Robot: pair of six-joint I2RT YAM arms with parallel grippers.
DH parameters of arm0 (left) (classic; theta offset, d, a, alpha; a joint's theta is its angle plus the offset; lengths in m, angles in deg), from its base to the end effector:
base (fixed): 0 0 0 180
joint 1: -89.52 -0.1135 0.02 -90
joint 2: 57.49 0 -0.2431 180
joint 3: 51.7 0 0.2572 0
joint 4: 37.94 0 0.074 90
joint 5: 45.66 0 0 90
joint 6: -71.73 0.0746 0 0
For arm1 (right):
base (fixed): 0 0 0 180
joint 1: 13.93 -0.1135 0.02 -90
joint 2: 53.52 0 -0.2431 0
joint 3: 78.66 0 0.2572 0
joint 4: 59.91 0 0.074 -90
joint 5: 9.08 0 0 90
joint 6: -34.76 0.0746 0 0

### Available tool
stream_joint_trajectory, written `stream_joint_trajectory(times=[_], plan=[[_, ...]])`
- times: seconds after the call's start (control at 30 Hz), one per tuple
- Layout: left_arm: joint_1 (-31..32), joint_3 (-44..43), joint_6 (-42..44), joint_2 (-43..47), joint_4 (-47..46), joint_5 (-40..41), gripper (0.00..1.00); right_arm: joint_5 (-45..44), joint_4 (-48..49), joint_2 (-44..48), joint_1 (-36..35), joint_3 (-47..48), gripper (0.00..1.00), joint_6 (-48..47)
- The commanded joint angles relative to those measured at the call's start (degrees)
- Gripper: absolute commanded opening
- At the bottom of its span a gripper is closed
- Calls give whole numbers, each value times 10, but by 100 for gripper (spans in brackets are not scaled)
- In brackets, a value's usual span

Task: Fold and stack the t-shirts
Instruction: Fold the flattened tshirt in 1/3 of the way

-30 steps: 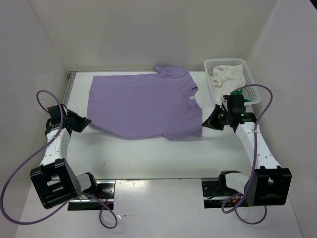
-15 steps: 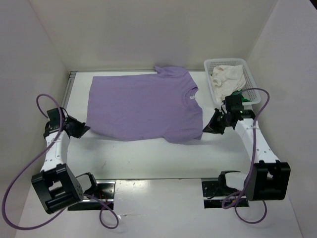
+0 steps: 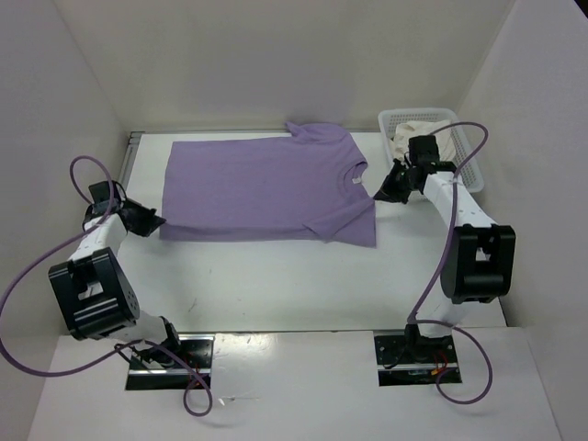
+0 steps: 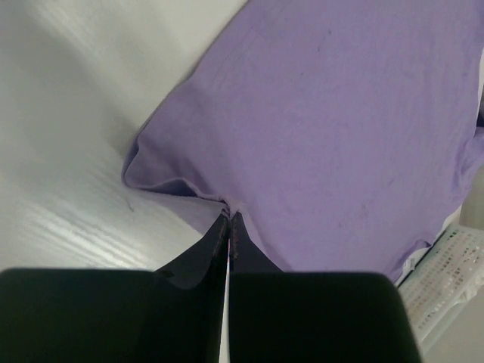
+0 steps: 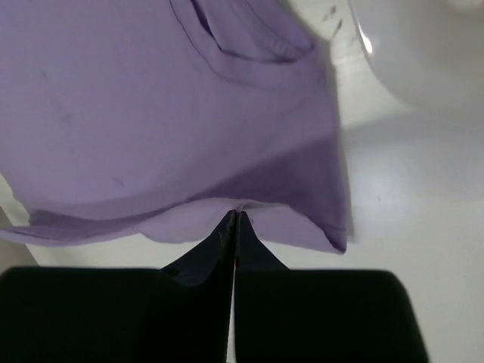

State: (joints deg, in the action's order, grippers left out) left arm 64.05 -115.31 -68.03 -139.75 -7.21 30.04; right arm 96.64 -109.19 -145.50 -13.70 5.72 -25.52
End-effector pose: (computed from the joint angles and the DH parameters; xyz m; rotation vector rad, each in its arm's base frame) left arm 0.3024 0.1236 0.1611 -1.4083 2.0145 -0.4923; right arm 0.3631 0.0188 0.2003 0.5685 2.5384 0.5437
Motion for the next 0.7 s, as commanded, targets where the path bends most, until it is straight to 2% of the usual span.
stream_joint_trajectory(times=[0.0,0.43,0.67], plan=[[2,-44,-15,-31,-41,-11,0,-27,49,-35,-4,69,0,-4],[25,-109,-43,-145,-83,0,0,-39,62,-187,-4,221,0,-4],[25,-134,-48,-200,-93,6,0,-52,67,-264,-27,307,0,-4]])
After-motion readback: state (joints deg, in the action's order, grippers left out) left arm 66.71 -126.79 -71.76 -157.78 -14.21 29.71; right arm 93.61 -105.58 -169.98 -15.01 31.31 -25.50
